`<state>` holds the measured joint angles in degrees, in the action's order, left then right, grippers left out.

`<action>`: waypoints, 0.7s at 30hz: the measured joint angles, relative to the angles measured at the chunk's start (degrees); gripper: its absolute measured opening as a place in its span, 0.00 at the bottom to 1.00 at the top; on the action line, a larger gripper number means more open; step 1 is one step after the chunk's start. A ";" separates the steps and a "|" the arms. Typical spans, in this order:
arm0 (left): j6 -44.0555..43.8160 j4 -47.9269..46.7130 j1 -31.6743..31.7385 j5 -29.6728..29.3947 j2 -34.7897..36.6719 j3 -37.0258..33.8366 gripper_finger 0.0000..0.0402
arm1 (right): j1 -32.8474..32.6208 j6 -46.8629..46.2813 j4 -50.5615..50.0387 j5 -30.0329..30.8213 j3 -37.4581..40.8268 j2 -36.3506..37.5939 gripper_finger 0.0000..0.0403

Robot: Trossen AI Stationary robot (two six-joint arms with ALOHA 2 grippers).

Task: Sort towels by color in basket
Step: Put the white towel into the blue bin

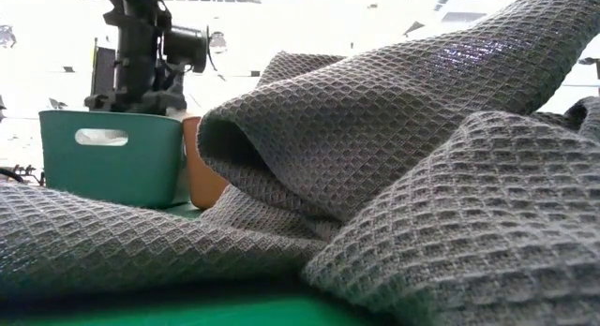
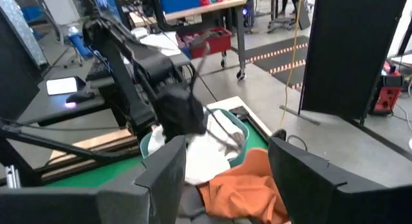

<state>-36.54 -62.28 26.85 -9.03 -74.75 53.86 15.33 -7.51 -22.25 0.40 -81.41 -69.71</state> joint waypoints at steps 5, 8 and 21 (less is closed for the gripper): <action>2.26 -2.44 0.39 -0.70 1.90 3.29 0.49 | 0.02 0.00 -1.80 0.00 0.00 0.00 0.61; 3.70 -6.20 0.57 -0.78 2.17 5.44 0.53 | 0.02 0.03 -2.07 0.00 0.00 0.00 0.61; 7.12 -12.06 0.37 -10.33 2.17 20.32 0.55 | 0.07 0.03 -4.65 0.00 0.00 0.00 0.61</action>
<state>-29.42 -74.34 27.22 -19.36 -72.58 74.18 15.40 -7.49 -26.91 0.40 -81.41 -69.71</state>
